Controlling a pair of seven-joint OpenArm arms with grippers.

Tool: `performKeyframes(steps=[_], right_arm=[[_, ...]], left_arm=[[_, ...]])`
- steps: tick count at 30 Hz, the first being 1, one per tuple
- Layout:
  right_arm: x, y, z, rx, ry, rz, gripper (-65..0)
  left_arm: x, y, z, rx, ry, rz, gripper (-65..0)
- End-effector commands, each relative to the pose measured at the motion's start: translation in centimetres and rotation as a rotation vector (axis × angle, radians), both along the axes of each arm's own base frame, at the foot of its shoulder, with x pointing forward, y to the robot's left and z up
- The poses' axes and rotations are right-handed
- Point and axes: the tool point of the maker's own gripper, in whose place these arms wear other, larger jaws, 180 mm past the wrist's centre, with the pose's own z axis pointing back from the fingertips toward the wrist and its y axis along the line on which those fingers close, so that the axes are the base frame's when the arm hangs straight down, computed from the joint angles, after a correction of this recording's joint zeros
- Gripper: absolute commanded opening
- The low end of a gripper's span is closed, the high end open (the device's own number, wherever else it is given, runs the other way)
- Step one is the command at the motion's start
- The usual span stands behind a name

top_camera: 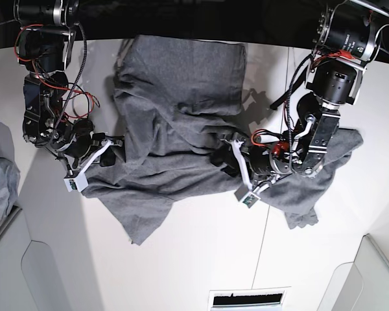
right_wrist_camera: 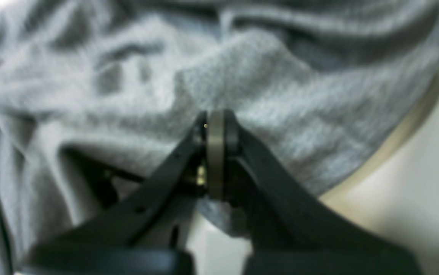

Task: Layout the t-shirt on the table in an organized manner, then fold the t-shirt properly
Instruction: 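Pull the grippers apart to spread the shirt across the table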

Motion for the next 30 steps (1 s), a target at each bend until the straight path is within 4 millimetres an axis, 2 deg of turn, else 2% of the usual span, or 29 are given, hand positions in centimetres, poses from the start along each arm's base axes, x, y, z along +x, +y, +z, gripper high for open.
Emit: performKeyframes(steps=[1,5,8,11,13,16,21,25,27,30], right_arm=[[0.8,-1.1,0.7,-0.033,-0.012,0.004,-65.0],[0.8,-3.7,0.8,-0.075,-0.011,-0.012,-65.0],[1.3,-5.9,1.7,-0.087,-0.033,-0.036,-65.0],[2.1,-7.3,3.0,-0.063,-0.072,-0.068,-65.0],[2.7,-7.9,3.8,-0.056,-0.094,-0.081,-65.0],[3.8,-7.9,5.3,-0.018,-0.133,-0.097,-65.0],[4.6,-6.0,8.4,0.082,-0.175,-0.078,-65.0],[3.9,-1.8,9.9,0.150,-0.151,0.006,-65.0],[3.1,0.6,10.5,0.199,-0.169,0.039,-65.0],[1.9,2.9,9.9,0.241,-0.159,0.054,-65.0]], left_arm=[[0.6,2.6,0.0,0.071,-0.004,0.022,-30.9],[0.7,6.5,0.1,0.133,-0.012,0.049,-30.9],[0.6,8.3,0.3,0.146,-0.007,0.067,-30.9],[0.4,7.8,0.9,0.100,0.000,0.050,-30.9],[0.1,6.7,1.5,0.053,0.015,0.020,-30.9],[0.3,4.5,3.6,-0.036,0.002,-0.023,-30.9],[0.9,1.6,8.2,-0.081,-0.079,-0.108,-30.9],[0.7,1.6,10.9,-0.074,-0.135,-0.153,-30.9],[0.0,2.5,11.1,-0.072,-0.135,-0.156,-30.9],[-1.8,3.9,9.7,-0.039,-0.098,-0.159,-31.1]])
